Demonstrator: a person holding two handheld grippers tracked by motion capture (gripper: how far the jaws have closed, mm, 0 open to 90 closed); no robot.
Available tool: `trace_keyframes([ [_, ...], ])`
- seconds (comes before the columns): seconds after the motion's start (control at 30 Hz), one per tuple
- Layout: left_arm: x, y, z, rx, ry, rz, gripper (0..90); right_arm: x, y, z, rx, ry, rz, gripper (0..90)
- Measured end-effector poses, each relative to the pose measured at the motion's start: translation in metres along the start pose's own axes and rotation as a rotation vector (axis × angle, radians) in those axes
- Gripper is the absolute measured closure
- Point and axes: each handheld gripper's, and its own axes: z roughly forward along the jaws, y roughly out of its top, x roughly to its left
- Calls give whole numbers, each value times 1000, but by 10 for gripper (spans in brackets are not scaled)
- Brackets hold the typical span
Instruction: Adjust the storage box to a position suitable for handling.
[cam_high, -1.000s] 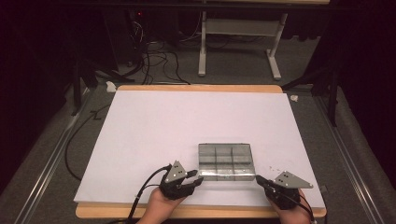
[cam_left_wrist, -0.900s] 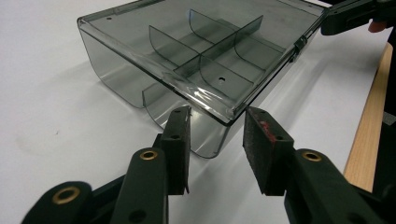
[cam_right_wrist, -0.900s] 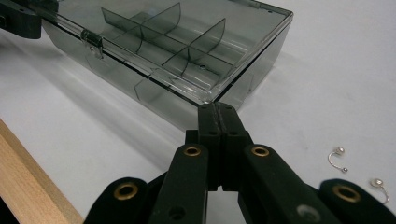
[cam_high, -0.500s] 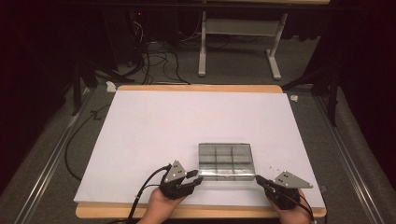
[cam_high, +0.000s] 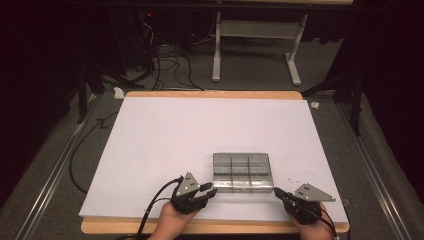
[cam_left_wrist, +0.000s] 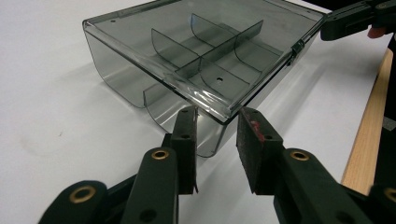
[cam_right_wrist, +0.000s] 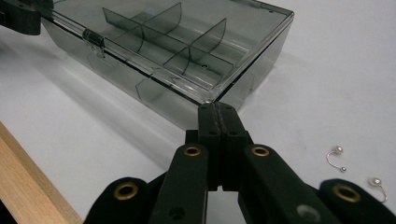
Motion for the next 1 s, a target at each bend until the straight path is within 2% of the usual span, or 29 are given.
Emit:
trace_keyframes([
  [0.17, 0, 0, 0, 1, 0, 2, 693, 0, -1, -3, -3, -7, -5, 900],
  [0.3, 0, 0, 0, -3, 4, 2, 694, -5, -1, -3, -4, -29, 17, 900],
  [0.47, 1, 0, 1, -8, 2, 1, 695, -6, 0, 4, 21, -55, 4, 900],
  [0.77, 1, 0, 0, -18, -6, -6, 704, -6, 6, 14, 21, -59, -5, 900],
  [1.0, 1, 1, 0, -22, -4, -3, 705, -7, 6, 12, 12, -59, -3, 900],
])
